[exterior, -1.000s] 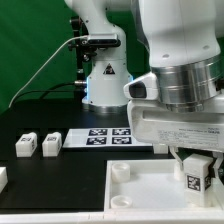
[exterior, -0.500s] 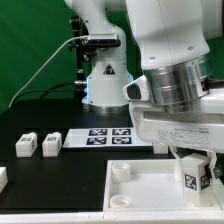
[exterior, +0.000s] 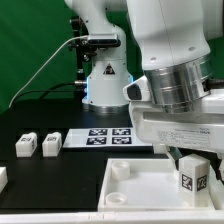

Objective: Assemble one leg

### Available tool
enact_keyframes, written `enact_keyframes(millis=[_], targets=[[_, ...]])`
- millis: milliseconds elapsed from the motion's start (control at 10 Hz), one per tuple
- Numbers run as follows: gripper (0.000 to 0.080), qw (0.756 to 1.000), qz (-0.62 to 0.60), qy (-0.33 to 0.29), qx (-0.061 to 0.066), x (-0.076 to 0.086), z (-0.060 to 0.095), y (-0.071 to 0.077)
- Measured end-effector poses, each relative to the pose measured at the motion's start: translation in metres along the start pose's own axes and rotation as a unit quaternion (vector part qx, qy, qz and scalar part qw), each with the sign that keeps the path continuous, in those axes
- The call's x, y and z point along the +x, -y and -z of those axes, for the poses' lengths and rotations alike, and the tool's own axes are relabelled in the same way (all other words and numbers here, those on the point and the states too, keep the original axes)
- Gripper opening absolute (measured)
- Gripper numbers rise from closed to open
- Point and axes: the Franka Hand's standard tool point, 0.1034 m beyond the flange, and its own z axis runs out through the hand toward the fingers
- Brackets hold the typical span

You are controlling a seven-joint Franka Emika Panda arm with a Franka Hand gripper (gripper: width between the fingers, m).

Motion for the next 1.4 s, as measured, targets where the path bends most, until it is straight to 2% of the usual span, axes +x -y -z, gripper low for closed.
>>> enact_keyframes(millis=[200, 500, 700, 800, 900, 1000, 1100, 1200, 1300, 1400], targets=[[0.0644, 0.993, 0.121, -0.003, -0.003, 0.003, 0.003, -0.003], [0.0649, 0.960, 0.280, -0.012, -0.022, 0.007, 0.007, -0.003], [0.0649, 0.924, 0.381, -0.015, -0.035, 0.008, 0.007, -0.004], [0.0649, 0.897, 0.439, -0.017, -0.038, 0.011, 0.008, -0.005], [0.0649, 0.888, 0.458, -0.016, -0.038, 0.011, 0.008, -0.005], [0.0558, 0.900, 0.434, -0.017, -0.037, 0.011, 0.008, -0.005], [0.0427, 0.899, 0.435, -0.017, -0.038, 0.012, 0.008, -0.005], [0.0427, 0.900, 0.435, -0.017, -0.038, 0.012, 0.008, -0.006], [0.0303, 0.900, 0.435, -0.015, -0.038, 0.011, 0.008, -0.006], [0.0303, 0.900, 0.435, -0.015, -0.038, 0.011, 0.008, -0.006]])
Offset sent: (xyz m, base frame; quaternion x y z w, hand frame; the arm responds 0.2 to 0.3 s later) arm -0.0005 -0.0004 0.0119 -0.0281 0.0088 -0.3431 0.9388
